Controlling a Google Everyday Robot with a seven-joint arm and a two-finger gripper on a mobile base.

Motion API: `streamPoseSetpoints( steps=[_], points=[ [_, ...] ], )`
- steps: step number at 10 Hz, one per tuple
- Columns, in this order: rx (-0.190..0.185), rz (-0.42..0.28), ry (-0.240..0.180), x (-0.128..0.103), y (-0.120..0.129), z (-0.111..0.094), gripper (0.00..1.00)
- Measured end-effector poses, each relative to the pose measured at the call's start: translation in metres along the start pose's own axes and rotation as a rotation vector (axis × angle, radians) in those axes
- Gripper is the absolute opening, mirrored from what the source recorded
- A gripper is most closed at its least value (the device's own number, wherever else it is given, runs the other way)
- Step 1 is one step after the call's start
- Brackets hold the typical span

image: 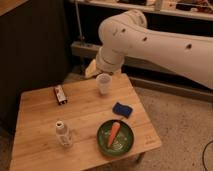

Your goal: Move the arm in a circular motion

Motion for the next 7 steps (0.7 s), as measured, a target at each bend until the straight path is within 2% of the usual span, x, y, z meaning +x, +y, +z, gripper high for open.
streamPoseSetpoints(
  steps=[1,2,3,5,7],
  points=[
    [0.029,0.038,0.007,0.016,-0.022,-0.002,0.80],
    [0.041,0.074,0.010,0.032,-0.039,-0.004,0.80],
    [0.032,0.081,0.015,0.046,-0.048,-0.007,0.80],
    [0.002,0.048,0.023,0.067,-0.051,-0.011,0.80],
    [-0.037,-0.014,0.035,0.085,-0.034,-0.012,0.80]
  ],
)
